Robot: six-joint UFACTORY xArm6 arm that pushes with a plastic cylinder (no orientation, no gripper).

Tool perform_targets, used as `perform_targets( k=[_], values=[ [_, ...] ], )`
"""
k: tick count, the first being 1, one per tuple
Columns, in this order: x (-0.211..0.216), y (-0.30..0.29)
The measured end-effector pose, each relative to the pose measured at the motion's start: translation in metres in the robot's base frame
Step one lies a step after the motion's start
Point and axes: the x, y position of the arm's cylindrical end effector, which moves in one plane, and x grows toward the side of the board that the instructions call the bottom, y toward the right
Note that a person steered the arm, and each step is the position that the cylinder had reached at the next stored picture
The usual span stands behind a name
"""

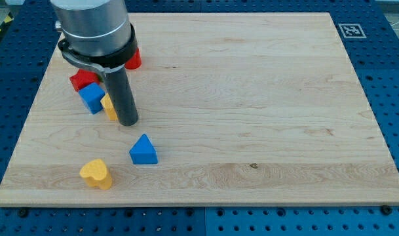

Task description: Slide yellow heart closer to yellow hexagon

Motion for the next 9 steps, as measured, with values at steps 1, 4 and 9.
perform_targets(
  k=[1,4,9],
  values=[
    [0.000,0.012],
    [0.132,0.093],
    [0.132,-0.013]
  ],
)
